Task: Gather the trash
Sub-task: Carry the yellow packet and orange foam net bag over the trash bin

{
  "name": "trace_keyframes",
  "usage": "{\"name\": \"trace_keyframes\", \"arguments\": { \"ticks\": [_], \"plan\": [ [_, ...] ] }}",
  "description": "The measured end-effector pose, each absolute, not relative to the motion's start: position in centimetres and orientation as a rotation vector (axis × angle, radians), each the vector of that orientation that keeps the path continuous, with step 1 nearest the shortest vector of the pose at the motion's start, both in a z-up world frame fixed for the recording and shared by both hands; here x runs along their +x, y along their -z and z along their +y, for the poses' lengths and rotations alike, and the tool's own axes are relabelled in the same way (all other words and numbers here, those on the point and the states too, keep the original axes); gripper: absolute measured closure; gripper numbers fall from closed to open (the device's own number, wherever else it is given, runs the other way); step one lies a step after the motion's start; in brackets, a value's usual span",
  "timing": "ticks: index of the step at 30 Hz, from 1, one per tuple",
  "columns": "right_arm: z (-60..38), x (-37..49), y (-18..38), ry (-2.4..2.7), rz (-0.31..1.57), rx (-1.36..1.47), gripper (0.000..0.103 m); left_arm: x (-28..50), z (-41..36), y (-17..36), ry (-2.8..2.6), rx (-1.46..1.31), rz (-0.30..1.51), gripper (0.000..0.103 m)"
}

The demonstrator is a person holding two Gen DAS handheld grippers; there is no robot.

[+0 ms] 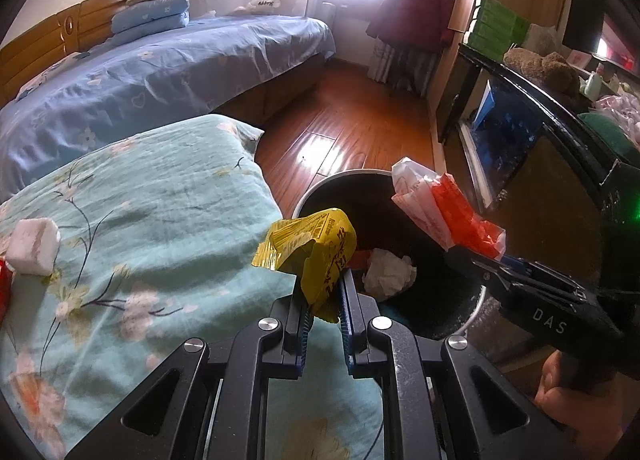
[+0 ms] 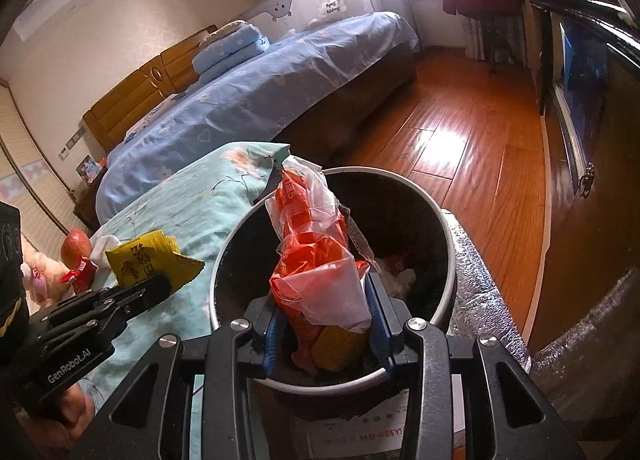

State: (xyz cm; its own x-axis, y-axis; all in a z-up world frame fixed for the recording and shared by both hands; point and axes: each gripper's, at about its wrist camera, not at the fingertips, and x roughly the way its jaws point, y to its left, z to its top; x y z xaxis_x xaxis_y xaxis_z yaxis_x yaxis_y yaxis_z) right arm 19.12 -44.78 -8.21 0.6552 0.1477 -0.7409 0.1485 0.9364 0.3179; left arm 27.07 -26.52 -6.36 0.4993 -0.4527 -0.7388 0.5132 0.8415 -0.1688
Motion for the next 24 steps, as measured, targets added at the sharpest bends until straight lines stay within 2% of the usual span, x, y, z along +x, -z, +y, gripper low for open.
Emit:
{"name": "trace_keyframes", "arguments": {
  "ticks": [24],
  "plan": [
    [-46.7, 20.6, 9.2, 0.028, 0.890, 0.387, 0.063, 29.2, -29.7, 7.3, 0.623, 0.112, 0.885, 0.090]
  ]
}}
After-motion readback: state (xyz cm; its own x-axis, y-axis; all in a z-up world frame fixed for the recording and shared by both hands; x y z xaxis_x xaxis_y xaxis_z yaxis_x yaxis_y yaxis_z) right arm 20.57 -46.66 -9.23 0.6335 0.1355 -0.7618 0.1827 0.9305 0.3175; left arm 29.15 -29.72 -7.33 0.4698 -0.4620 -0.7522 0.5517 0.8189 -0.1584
